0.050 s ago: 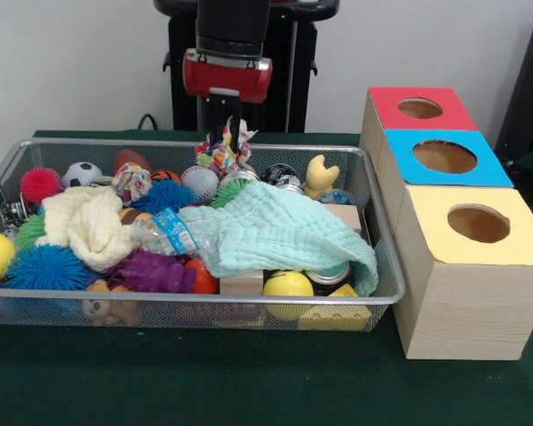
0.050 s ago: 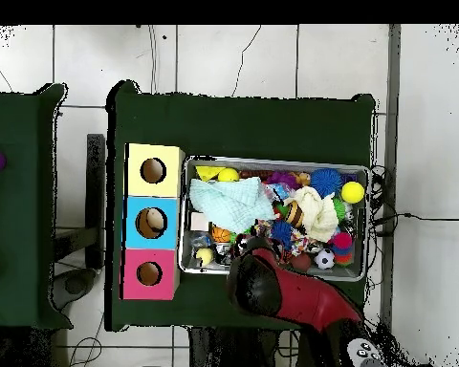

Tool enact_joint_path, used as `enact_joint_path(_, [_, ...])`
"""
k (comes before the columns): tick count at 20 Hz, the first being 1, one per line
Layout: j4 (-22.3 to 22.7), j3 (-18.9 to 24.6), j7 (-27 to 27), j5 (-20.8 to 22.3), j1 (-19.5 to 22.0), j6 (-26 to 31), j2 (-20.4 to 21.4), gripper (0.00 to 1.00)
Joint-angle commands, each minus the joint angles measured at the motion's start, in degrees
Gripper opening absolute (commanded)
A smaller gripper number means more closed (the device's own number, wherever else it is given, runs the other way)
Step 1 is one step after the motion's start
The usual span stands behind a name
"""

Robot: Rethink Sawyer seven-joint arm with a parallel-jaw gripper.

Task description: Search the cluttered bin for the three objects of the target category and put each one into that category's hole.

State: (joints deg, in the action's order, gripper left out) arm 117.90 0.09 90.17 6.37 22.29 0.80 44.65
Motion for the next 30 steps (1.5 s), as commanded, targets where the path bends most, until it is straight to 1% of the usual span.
enact_joint_path(1, [0.25, 1.57, 12.95, -4.98, -2.2, 5.64, 2.75, 0.0])
enact_joint_path(16, [-0.24, -2.8, 13.74, -11.79, -10.31, 5.64, 2.09, 0.0])
enact_joint_path(24, [-2.1, -7.52, 14.42, -16.21, -17.16, 10.17, 3.13, 0.0])
enact_joint_path(27, [-3.99, -10.26, 14.83, -17.81, -20.49, 13.29, 3.37, 0.0])
enact_joint_path(30, [-5.39, -12.31, 15.15, -18.85, -22.87, 16.35, 3.89, 0.0])
